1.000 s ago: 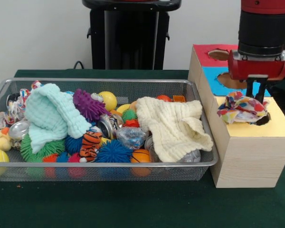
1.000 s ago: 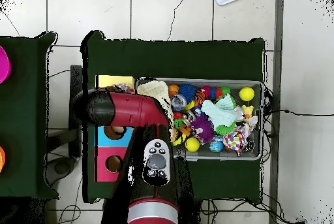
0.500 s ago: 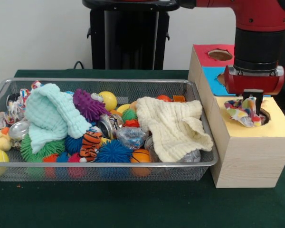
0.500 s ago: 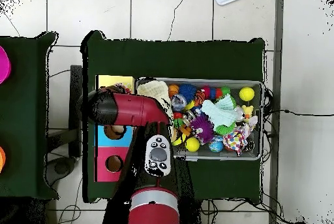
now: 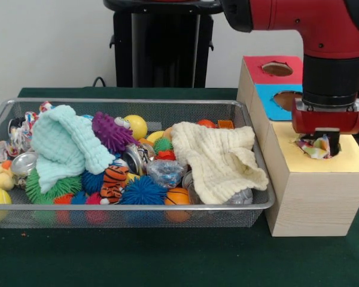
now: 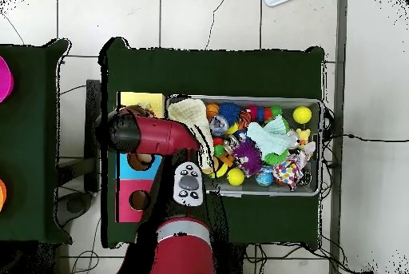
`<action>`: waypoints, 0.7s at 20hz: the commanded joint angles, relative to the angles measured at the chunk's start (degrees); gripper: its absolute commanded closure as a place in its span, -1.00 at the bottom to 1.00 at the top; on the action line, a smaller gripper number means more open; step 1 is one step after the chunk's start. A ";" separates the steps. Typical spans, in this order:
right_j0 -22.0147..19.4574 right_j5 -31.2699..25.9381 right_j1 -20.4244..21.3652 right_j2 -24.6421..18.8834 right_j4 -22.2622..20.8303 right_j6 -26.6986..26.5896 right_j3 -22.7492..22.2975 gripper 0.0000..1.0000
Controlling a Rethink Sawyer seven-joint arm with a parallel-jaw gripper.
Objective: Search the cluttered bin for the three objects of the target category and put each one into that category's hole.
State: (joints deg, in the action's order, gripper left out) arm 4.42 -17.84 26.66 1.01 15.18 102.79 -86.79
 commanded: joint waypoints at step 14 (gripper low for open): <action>3.30 -8.21 -2.66 1.16 4.90 11.71 -0.95 -1.00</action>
State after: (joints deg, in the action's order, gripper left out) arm 6.02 -16.40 24.83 3.62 19.11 103.27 -86.75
